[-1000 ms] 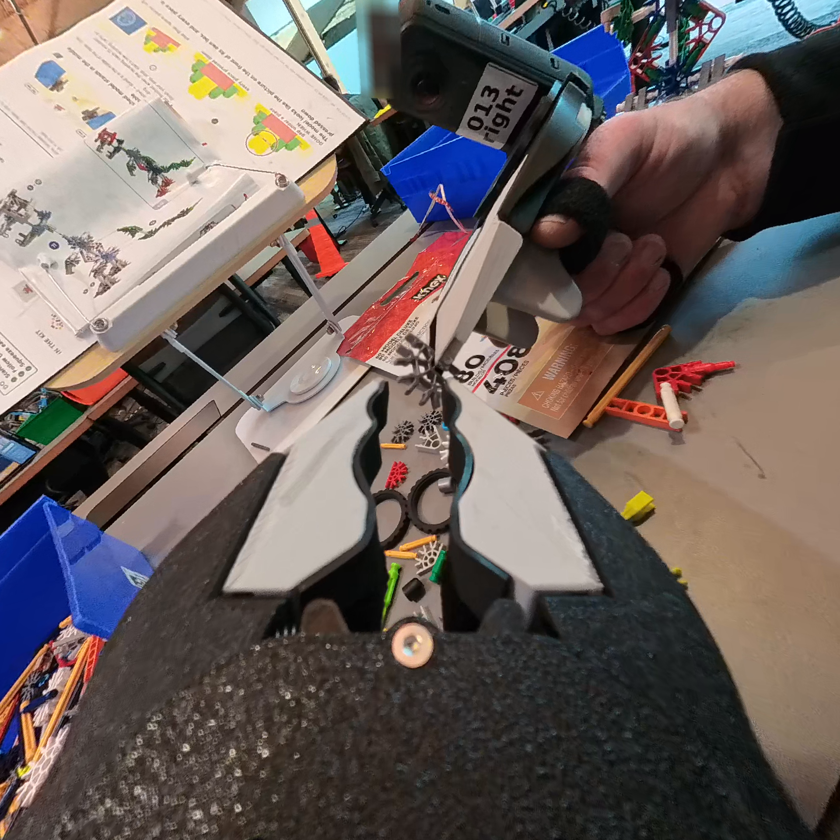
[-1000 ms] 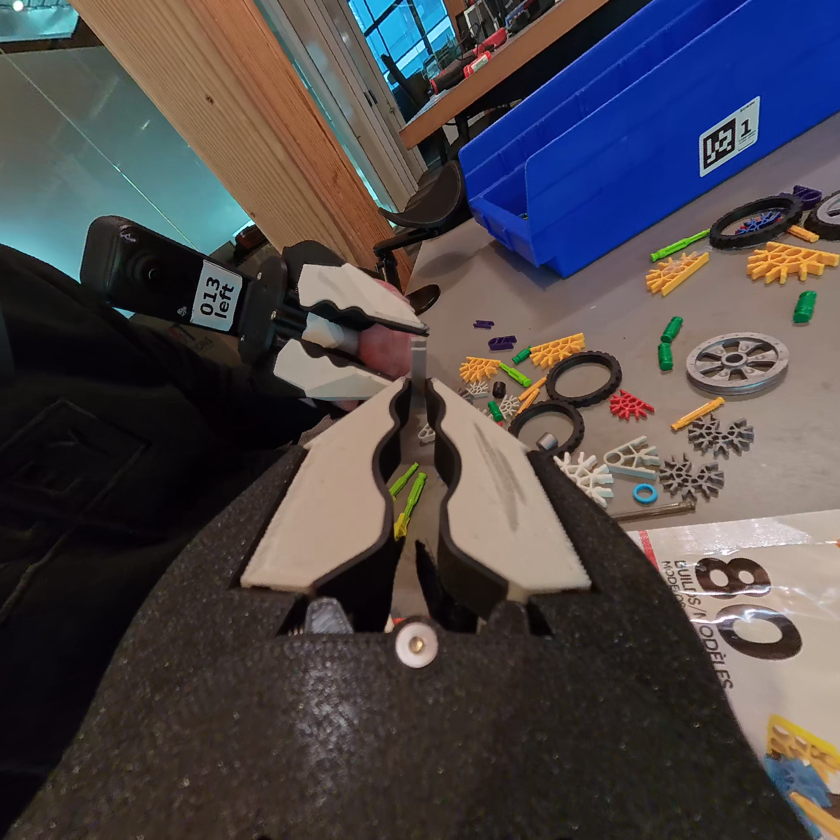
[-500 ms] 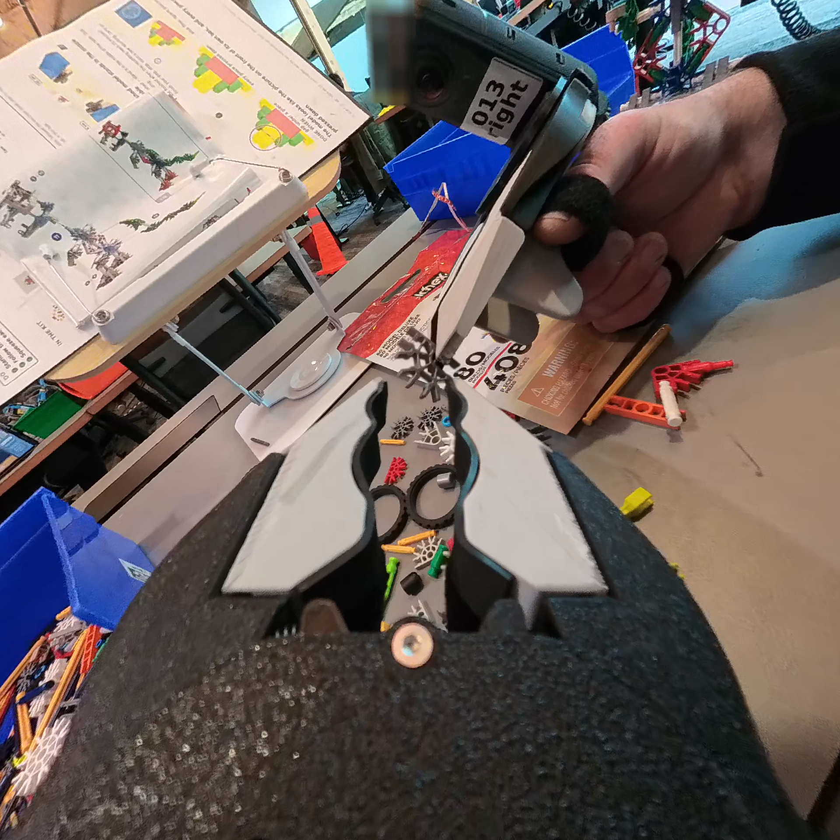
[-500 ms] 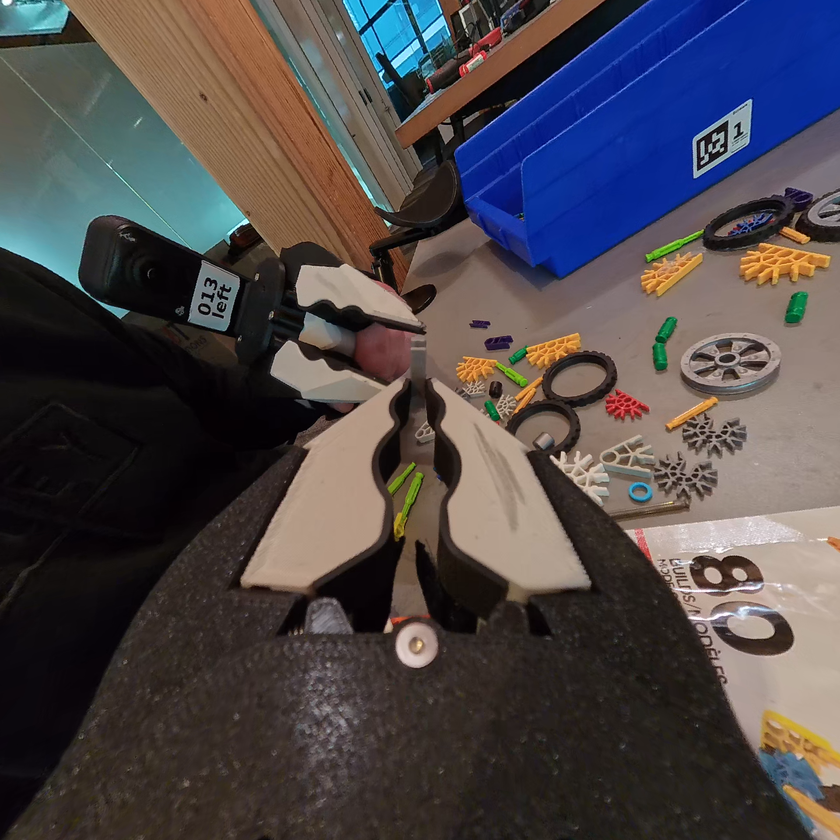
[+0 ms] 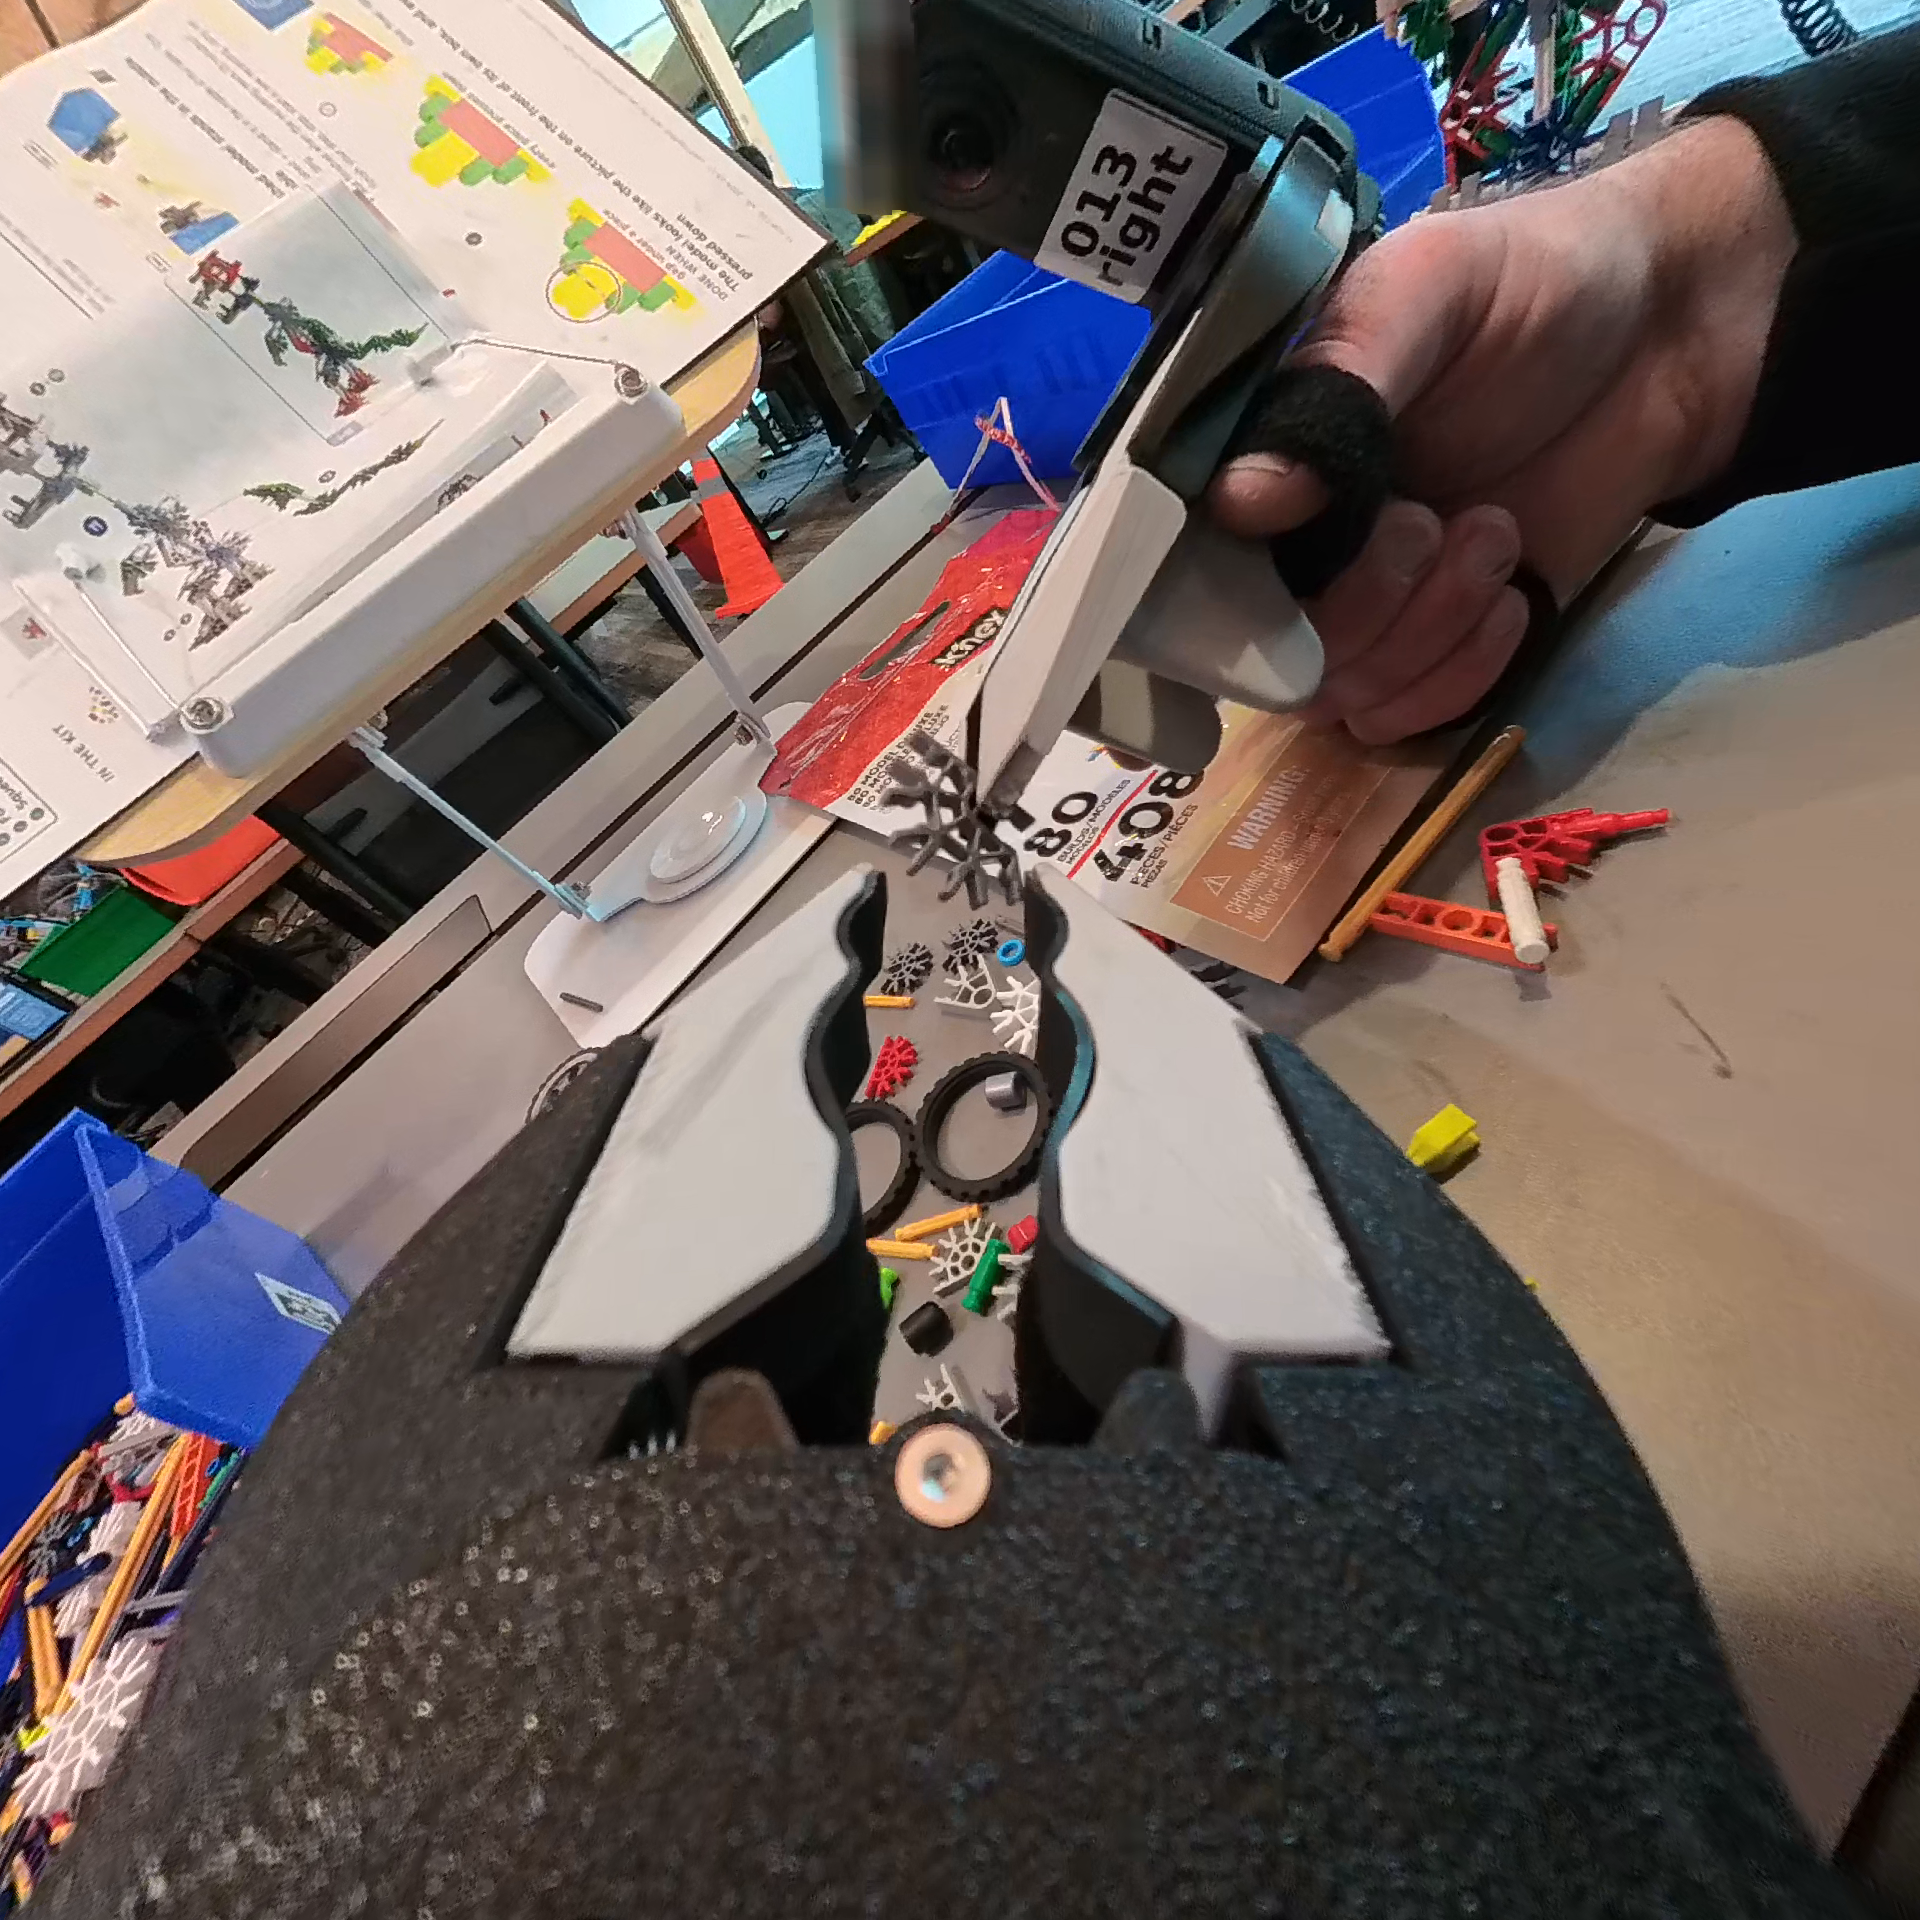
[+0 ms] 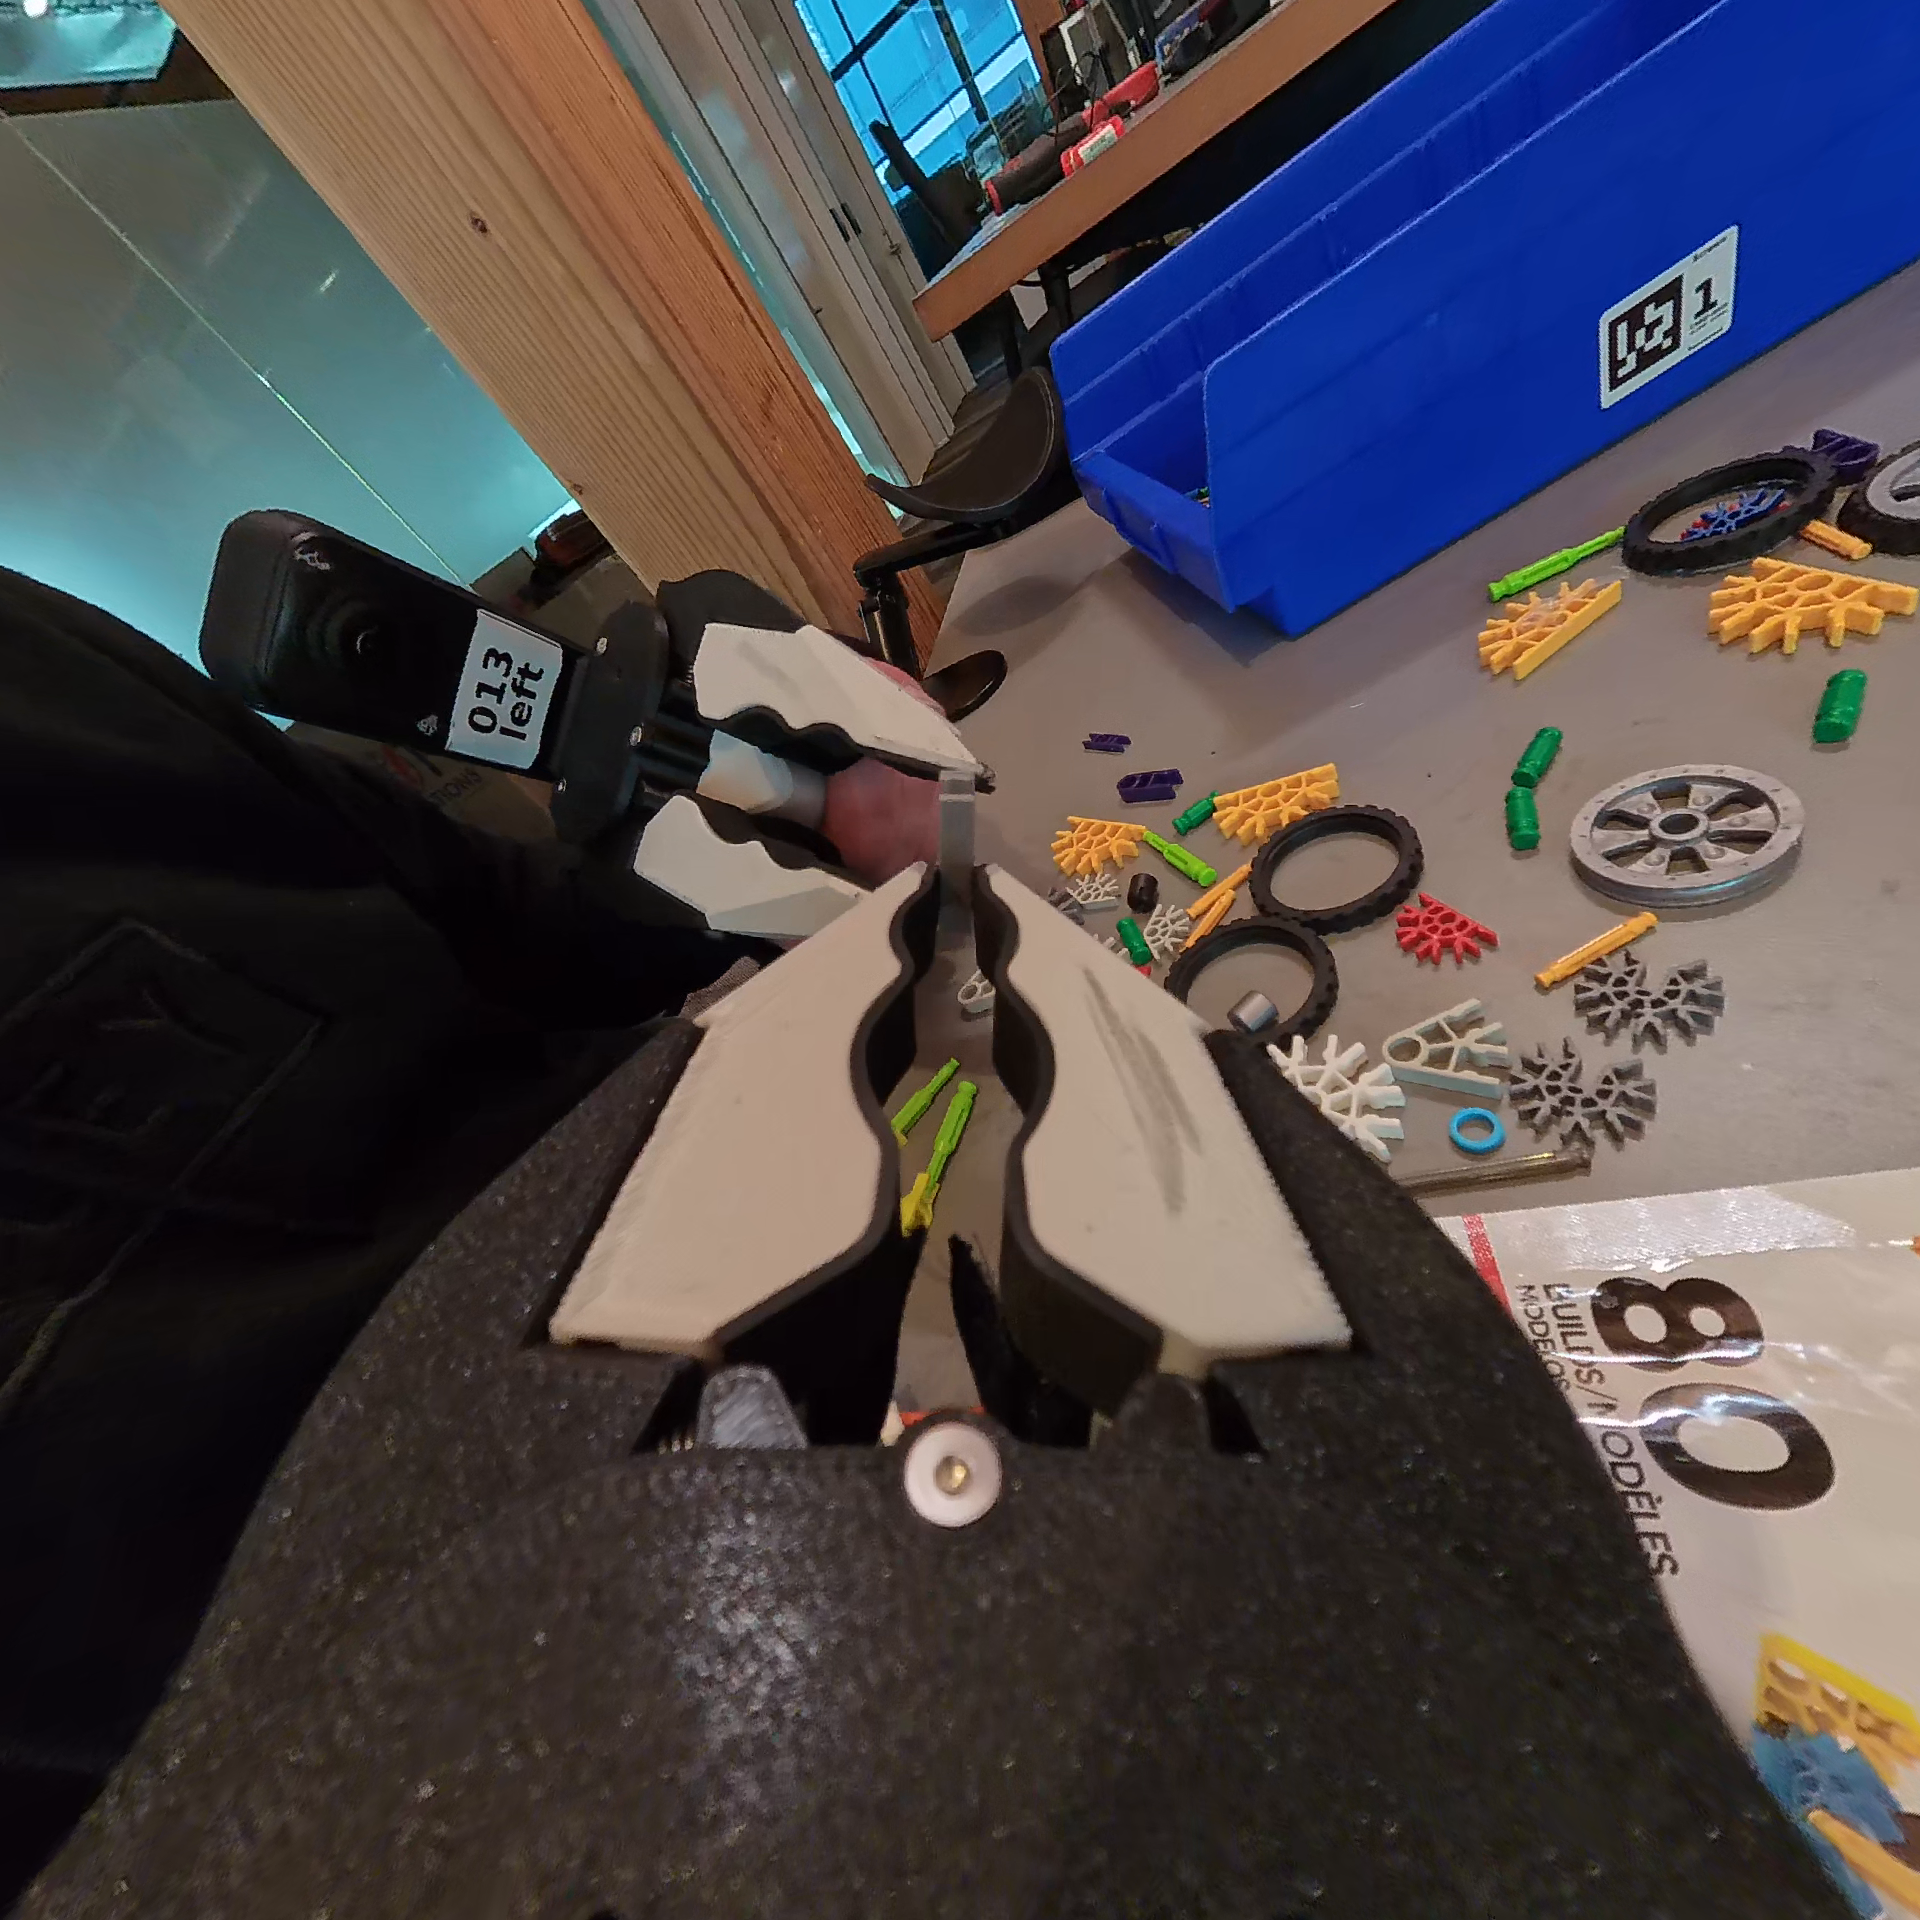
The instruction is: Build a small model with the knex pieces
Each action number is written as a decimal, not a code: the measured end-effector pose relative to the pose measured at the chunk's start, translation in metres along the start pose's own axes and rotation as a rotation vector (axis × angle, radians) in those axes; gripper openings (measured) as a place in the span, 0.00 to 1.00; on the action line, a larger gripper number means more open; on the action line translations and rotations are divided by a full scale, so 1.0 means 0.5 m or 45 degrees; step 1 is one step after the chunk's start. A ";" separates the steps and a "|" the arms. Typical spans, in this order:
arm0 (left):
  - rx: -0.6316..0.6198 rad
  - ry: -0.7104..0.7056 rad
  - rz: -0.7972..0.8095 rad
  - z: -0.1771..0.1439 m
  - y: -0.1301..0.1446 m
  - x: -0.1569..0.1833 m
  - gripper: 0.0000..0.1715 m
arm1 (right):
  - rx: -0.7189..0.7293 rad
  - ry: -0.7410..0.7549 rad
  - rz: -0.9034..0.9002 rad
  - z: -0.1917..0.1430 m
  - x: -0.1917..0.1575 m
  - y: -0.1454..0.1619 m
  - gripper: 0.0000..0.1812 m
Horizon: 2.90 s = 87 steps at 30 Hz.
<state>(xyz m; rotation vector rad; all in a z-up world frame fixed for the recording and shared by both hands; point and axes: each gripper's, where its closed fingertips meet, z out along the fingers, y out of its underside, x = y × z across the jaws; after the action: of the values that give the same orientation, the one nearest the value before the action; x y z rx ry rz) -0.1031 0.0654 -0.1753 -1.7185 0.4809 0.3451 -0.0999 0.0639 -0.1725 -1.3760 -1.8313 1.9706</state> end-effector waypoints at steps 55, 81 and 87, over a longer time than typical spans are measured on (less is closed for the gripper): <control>-0.125 -0.118 -0.068 0.006 0.047 -0.029 0.14 | 0.150 0.113 0.015 -0.038 0.026 -0.052 0.14; -0.209 -0.110 -0.091 0.009 0.072 -0.030 0.14 | 0.379 0.324 -0.017 -0.115 0.070 -0.125 0.13; -0.230 -0.121 -0.083 0.000 0.078 -0.036 0.14 | 0.388 0.336 -0.022 -0.117 0.072 -0.128 0.13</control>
<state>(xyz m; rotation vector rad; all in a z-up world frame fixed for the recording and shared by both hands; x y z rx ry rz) -0.1383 0.0617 -0.2000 -1.8785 0.3319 0.4316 -0.1122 0.1462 -0.1289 -1.4343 -1.3612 1.8585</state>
